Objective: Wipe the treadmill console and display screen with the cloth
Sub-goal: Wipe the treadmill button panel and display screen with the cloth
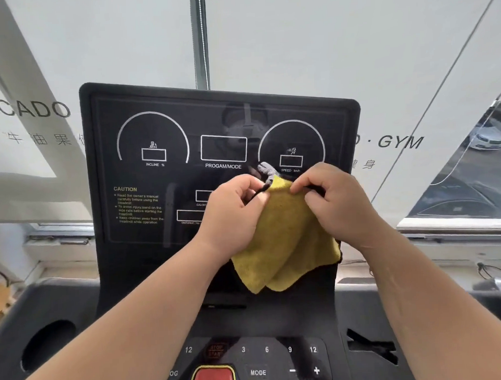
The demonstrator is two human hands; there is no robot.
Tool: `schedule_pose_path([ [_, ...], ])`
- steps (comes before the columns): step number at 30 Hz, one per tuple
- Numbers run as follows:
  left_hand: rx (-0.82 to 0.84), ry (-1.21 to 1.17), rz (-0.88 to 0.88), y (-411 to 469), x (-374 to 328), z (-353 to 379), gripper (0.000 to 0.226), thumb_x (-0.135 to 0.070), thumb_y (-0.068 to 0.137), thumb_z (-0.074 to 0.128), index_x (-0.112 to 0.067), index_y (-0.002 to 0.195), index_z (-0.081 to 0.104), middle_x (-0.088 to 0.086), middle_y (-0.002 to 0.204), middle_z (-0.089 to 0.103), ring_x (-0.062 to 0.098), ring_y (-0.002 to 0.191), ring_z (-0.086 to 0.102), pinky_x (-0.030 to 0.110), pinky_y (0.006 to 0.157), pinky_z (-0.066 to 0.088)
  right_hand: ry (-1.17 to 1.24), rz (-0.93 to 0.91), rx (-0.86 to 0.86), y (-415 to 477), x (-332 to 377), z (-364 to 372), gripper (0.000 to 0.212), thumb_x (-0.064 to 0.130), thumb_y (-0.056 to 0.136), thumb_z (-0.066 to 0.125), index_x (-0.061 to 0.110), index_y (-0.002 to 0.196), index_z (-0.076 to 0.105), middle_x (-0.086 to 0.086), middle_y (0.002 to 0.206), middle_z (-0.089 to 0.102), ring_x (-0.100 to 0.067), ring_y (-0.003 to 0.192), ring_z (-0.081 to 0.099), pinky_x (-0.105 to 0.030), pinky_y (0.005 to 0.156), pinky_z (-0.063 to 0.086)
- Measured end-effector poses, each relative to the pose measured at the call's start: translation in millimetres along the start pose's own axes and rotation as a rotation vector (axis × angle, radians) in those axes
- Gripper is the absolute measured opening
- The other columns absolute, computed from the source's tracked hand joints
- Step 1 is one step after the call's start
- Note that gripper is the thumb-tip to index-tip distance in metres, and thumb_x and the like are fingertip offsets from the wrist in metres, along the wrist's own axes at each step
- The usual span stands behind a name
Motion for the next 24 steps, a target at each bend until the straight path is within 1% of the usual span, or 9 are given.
schedule_pose_path([
  [3,-0.037,0.034,0.064,26.4,-17.7,14.1,0.005,-0.024,0.094,0.066,-0.020,0.092,0.068,-0.005,0.067,0.060,0.007,0.055,0.050,0.020,0.056,0.041,-0.179,-0.080,-0.190,20.0,-4.6,-17.0,0.031,-0.005,0.084,0.055,0.016,0.092,0.076,0.008,0.092,0.062,-0.007,0.088,0.056,-0.013,0.079,0.041],
  [8,-0.086,0.140,0.046,58.5,-24.5,31.0,0.009,-0.025,0.094,0.064,-0.017,0.094,0.066,-0.009,0.068,0.058,0.007,0.061,0.054,0.019,0.058,0.039,-0.394,-0.103,-0.353,44.6,-23.6,-11.0,0.029,-0.003,0.086,0.054,0.012,0.096,0.077,-0.004,0.093,0.063,-0.029,0.089,0.058,-0.043,0.077,0.051],
  [11,-0.136,0.222,0.061,65.0,-23.4,33.5,0.005,-0.021,0.093,0.062,-0.021,0.089,0.065,-0.013,0.066,0.056,0.004,0.061,0.055,0.008,0.053,0.036,-0.547,-0.020,-0.524,44.3,-38.5,-4.8,0.030,-0.001,0.085,0.067,0.016,0.106,0.080,-0.008,0.084,0.056,-0.034,0.077,0.054,-0.041,0.069,0.045],
  [14,-0.180,0.287,0.091,64.9,-19.7,32.6,0.010,-0.019,0.092,0.061,-0.017,0.083,0.065,-0.009,0.062,0.058,0.005,0.061,0.057,0.012,0.055,0.039,-0.449,0.099,-0.577,30.3,-42.8,11.6,0.024,0.005,0.092,0.069,0.015,0.112,0.078,-0.006,0.072,0.065,-0.032,0.062,0.061,-0.031,0.057,0.045],
  [16,-0.197,0.282,0.087,62.1,-14.5,31.4,0.011,-0.018,0.092,0.061,-0.014,0.083,0.066,-0.007,0.063,0.060,0.007,0.062,0.057,0.015,0.058,0.041,-0.344,0.157,-0.616,18.5,-43.4,24.5,0.011,0.011,0.097,0.066,0.014,0.105,0.072,-0.003,0.073,0.069,-0.029,0.061,0.064,-0.034,0.057,0.053],
  [18,-0.214,0.288,0.078,58.5,-9.3,28.8,0.011,-0.017,0.092,0.062,-0.013,0.083,0.063,-0.008,0.063,0.059,0.005,0.061,0.055,0.012,0.058,0.040,-0.296,0.159,-0.669,8.1,-43.6,35.7,0.004,0.015,0.100,0.063,0.014,0.101,0.067,-0.003,0.081,0.068,-0.025,0.073,0.063,-0.042,0.064,0.057],
  [20,-0.219,0.290,0.086,54.6,-3.8,25.5,0.005,-0.017,0.093,0.063,-0.015,0.091,0.066,-0.015,0.065,0.056,0.001,0.063,0.054,0.007,0.060,0.038,-0.342,0.149,-0.665,-0.2,-44.6,50.2,0.020,0.021,0.099,0.063,0.011,0.115,0.067,-0.009,0.108,0.067,-0.029,0.103,0.060,-0.049,0.091,0.055],
  [22,-0.202,0.295,0.095,50.9,2.2,23.4,0.009,-0.018,0.094,0.062,-0.014,0.098,0.069,-0.017,0.067,0.057,0.001,0.063,0.056,0.008,0.060,0.039,-0.421,0.195,-0.548,-2.7,-46.2,64.0,0.050,0.037,0.099,0.056,0.009,0.140,0.054,-0.013,0.141,0.051,-0.037,0.135,0.045,-0.057,0.119,0.029],
  [24,-0.179,0.312,0.079,46.6,8.6,20.5,0.009,-0.016,0.094,0.060,-0.016,0.095,0.069,-0.014,0.065,0.060,0.003,0.061,0.058,0.012,0.057,0.039,-0.507,0.300,-0.373,-0.2,-52.5,73.5,0.075,0.059,0.098,0.038,0.019,0.160,0.024,-0.009,0.166,0.016,-0.043,0.156,0.007,-0.064,0.124,-0.002],
])
Point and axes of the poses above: each hand's wrist, its own y-axis towards the middle knuckle, its own z-axis out of the palm, x = y × z, the point moved 4 cm from there along y, towards the middle knuckle
